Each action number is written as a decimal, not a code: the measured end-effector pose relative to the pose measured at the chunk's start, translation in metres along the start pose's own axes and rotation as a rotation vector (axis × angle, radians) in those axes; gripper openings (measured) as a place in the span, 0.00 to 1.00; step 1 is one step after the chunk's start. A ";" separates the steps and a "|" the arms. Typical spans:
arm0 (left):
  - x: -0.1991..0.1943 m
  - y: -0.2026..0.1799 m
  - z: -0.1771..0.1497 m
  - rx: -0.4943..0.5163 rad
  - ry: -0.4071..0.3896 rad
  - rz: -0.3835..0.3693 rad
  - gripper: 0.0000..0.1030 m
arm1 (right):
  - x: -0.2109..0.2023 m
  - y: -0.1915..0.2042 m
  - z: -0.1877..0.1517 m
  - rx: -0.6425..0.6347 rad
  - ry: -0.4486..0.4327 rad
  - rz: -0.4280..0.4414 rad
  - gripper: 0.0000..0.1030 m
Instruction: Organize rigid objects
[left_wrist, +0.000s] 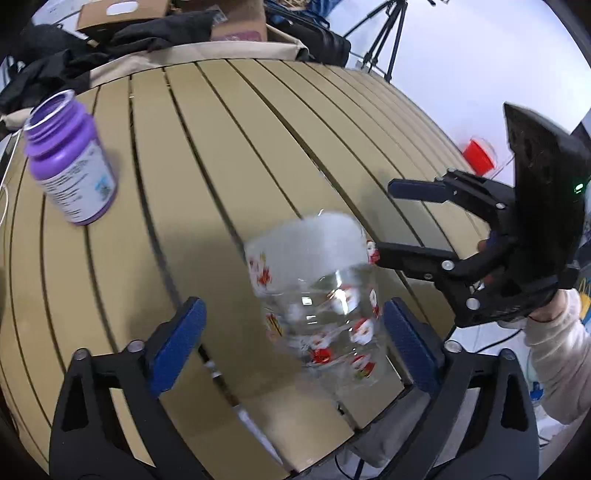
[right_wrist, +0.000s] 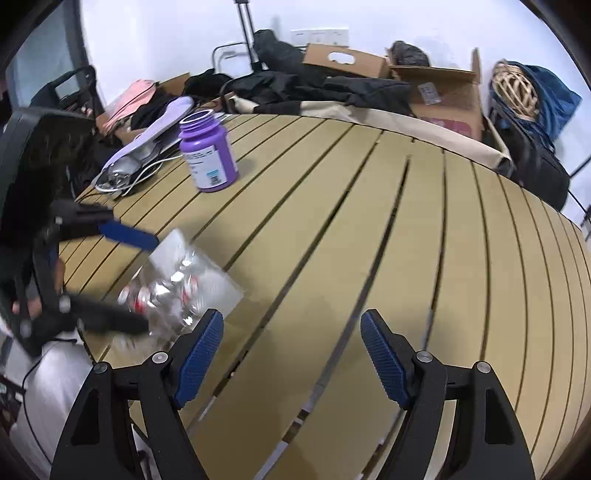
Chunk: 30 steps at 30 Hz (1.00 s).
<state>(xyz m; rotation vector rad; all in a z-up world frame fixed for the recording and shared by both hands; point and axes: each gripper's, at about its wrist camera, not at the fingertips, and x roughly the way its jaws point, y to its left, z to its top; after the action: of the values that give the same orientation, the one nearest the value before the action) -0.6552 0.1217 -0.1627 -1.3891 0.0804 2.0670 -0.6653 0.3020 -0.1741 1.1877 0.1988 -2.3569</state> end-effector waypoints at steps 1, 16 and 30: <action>0.006 -0.003 0.000 0.002 0.023 0.000 0.72 | -0.001 -0.002 -0.001 0.010 -0.002 -0.004 0.79; -0.075 -0.038 0.023 0.234 -0.424 0.228 0.57 | -0.062 -0.024 0.013 0.185 -0.194 0.247 0.79; -0.116 -0.019 0.067 0.345 -0.614 0.148 0.62 | -0.061 -0.020 0.117 0.374 -0.269 0.698 0.64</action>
<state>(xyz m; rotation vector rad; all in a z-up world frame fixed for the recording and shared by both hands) -0.6716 0.1077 -0.0290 -0.5264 0.2706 2.3749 -0.7280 0.3022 -0.0567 0.8761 -0.6678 -1.9214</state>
